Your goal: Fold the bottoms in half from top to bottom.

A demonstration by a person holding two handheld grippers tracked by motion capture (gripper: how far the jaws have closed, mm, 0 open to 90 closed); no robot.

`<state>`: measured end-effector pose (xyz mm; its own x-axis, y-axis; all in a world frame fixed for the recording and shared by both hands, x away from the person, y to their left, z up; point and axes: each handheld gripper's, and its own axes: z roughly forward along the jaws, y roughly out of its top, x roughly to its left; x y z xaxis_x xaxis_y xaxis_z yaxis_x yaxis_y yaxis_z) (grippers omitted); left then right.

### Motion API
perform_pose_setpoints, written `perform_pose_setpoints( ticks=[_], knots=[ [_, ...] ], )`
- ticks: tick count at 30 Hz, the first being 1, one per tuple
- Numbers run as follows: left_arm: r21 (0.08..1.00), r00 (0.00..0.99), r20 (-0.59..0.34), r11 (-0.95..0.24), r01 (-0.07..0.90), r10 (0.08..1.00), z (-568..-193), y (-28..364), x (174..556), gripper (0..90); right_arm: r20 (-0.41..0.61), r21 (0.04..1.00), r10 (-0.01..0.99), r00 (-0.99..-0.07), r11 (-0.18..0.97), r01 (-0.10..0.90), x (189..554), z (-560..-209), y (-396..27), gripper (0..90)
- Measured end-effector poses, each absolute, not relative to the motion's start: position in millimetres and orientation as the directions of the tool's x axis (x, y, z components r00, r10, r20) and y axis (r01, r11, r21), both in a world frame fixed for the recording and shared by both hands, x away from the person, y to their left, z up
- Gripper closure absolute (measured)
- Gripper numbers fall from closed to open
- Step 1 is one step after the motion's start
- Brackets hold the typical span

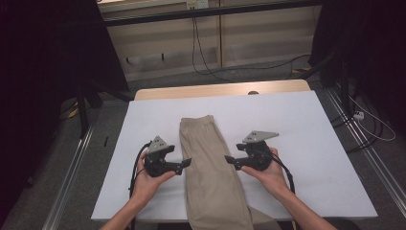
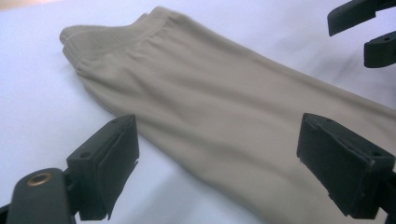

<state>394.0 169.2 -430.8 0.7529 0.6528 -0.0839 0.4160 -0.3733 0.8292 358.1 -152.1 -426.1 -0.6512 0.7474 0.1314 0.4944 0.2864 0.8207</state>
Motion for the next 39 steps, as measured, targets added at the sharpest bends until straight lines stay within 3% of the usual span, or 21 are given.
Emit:
perform_pose_setpoints(
  ticks=[2, 3, 12, 13, 15, 17, 22, 25, 28, 31, 33, 39],
  knots=[
    [0.835, 0.717, -0.039, -0.372, 0.406, 0.695, -433, 167, 410, 13.9, 0.139, 0.823, 0.747, -0.651, 0.279, 0.496, 373, -425, -147, 39.1],
    [0.846, 0.682, -0.091, -0.304, 0.438, 0.726, -435, 169, 428, 14.2, 0.122, 0.821, 0.752, -0.648, 0.291, 0.491, 388, -426, -140, 39.9],
    [0.83, 0.63, -0.05, -0.319, 0.458, 0.775, -438, 164, 477, 24.8, 0.092, 0.813, 0.778, -0.622, 0.302, 0.497, 450, -426, -108, 44.6],
    [0.812, 0.634, -0.04, -0.345, 0.471, 0.772, -438, 159, 487, 28.0, 0.089, 0.812, 0.794, -0.601, 0.291, 0.505, 467, -428, -104, 51.3],
    [0.808, 0.633, -0.024, -0.357, 0.468, 0.774, -439, 156, 491, 30.1, 0.087, 0.805, 0.8, -0.594, 0.294, 0.515, 475, -428, -103, 53.1],
    [0.793, 0.613, -0.033, -0.352, 0.497, 0.789, -444, 153, 504, 35.1, 0.079, 0.791, 0.814, -0.575, 0.3, 0.533, 497, -433, -99, 61.9],
    [0.775, 0.596, -0.064, -0.336, 0.535, 0.8, -452, 155, 517, 44.7, 0.087, 0.757, 0.843, -0.531, 0.29, 0.586, 523, -447, -99, 67.8],
    [0.774, 0.583, -0.114, -0.297, 0.56, 0.804, -455, 161, 523, 48.8, 0.111, 0.754, 0.838, -0.534, 0.279, 0.594, 530, -452, -98, 79.1],
    [0.768, 0.576, -0.138, -0.28, 0.576, 0.806, -458, 164, 527, 54.1, 0.099, 0.756, 0.834, -0.543, 0.292, 0.586, 535, -455, -94, 82.2],
    [0.764, 0.576, -0.152, -0.274, 0.584, 0.803, -459, 164, 528, 58.7, 0.09, 0.751, 0.836, -0.542, 0.301, 0.588, 541, -452, -90, 80.8],
    [0.76, 0.59, -0.136, -0.298, 0.578, 0.796, -460, 164, 529, 63.7, 0.1, 0.765, 0.839, -0.535, 0.279, 0.581, 543, -448, -89, 71.1],
    [0.759, 0.574, -0.171, -0.265, 0.595, 0.801, -462, 166, 531, 66.9, 0.126, 0.748, 0.843, -0.524, 0.267, 0.608, 555, -453, -89, 60.4]
  ],
)
